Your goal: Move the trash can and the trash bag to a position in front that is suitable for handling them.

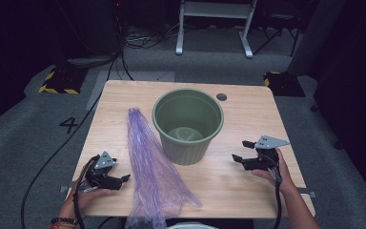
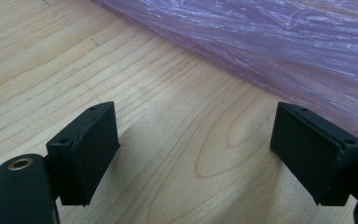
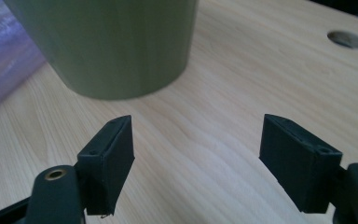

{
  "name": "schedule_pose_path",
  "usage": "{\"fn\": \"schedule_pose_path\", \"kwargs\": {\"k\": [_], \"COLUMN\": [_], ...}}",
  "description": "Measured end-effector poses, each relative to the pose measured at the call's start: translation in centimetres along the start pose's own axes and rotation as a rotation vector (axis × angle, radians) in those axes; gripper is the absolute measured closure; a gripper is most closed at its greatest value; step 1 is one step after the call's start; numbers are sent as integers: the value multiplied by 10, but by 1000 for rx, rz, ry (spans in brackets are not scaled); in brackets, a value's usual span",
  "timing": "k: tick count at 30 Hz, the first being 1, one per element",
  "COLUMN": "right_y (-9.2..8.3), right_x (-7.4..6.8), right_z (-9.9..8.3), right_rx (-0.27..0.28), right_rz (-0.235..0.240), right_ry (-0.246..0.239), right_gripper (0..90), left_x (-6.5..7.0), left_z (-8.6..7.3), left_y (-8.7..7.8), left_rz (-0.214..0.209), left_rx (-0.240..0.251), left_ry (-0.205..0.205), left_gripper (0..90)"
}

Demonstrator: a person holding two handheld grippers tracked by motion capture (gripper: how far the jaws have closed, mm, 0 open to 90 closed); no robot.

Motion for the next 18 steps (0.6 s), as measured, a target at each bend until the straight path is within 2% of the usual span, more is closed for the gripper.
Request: {"fn": "schedule_pose_path", "kwargs": {"k": [1,5,6,7,8,11,12,13,14,15,18], "right_y": [2,5,6,6,7,8,9,9,10,10,10], "right_x": [-2,-6,-8,-8,-11,-12,-14,-14,-17,-18,-20], "right_z": [11,27,36,36,45,53,61,61,68,71,77], "right_rx": [19,43,58,58,76,91,104,104,121,127,128], "right_rz": [3,15,18,18,28,32,45,45,74,83,90], "right_ry": [-15,-34,-51,-51,-61,-72,-73,-73,-69,-73,-90], "right_gripper": [255,251,247,247,247,248,248,248,248,247,246], "left_x": [0,0,0,0,0,0,0,0,0,0,0], "left_z": [0,0,0,0,0,0,0,0,0,0,0], "left_y": [0,0,0,0,0,0,0,0,0,0,0], "left_rz": [0,0,0,0,0,0,0,0,1,1,1], "left_rx": [0,0,0,0,0,-1,-1,-1,0,0,0], "left_ry": [-1,0,2,2,0,2,2,2,0,0,-1], "left_gripper": [148,148,148,148,148,148,148,148,147,148,147]}}
Point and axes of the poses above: each handheld gripper's, and its own axes: y roughly forward along the jaws, z roughly out of its top, x roughly to its right, the point moved 8 cm from there along y, roughly forward along the jaws, and after that the axes turned 1 degree about x, right-handed, at the moved point
